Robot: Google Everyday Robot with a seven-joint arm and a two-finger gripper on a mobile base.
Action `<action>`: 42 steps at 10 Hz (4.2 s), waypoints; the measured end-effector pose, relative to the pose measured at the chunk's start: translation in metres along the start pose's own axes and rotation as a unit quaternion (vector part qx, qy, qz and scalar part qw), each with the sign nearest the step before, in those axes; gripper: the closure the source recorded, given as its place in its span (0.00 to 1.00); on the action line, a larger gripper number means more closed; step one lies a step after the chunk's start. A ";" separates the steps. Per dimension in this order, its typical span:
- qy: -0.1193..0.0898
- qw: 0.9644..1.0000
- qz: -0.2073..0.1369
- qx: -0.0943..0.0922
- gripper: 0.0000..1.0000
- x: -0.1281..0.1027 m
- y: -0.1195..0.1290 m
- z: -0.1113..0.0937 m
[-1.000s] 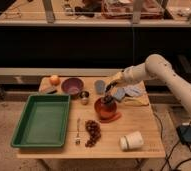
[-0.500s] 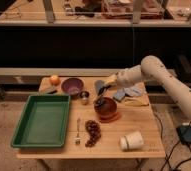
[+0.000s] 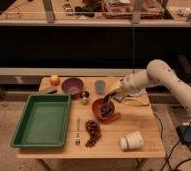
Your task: Wipe red bowl with brush
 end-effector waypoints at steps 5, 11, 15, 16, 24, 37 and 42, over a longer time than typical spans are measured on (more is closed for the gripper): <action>0.038 0.999 0.010 -0.004 0.90 0.064 0.003 0.007; 0.012 1.000 0.007 0.023 0.90 0.040 -0.027 0.041; 0.019 1.000 0.024 0.007 0.90 0.031 0.007 0.005; 0.027 0.999 0.025 0.001 0.90 0.035 0.013 -0.001; 0.022 1.000 -0.004 0.018 0.90 0.064 -0.020 0.033; 0.030 0.999 -0.001 -0.018 0.90 0.080 0.019 -0.005; -0.042 0.999 -0.017 -0.002 0.90 0.030 -0.002 0.021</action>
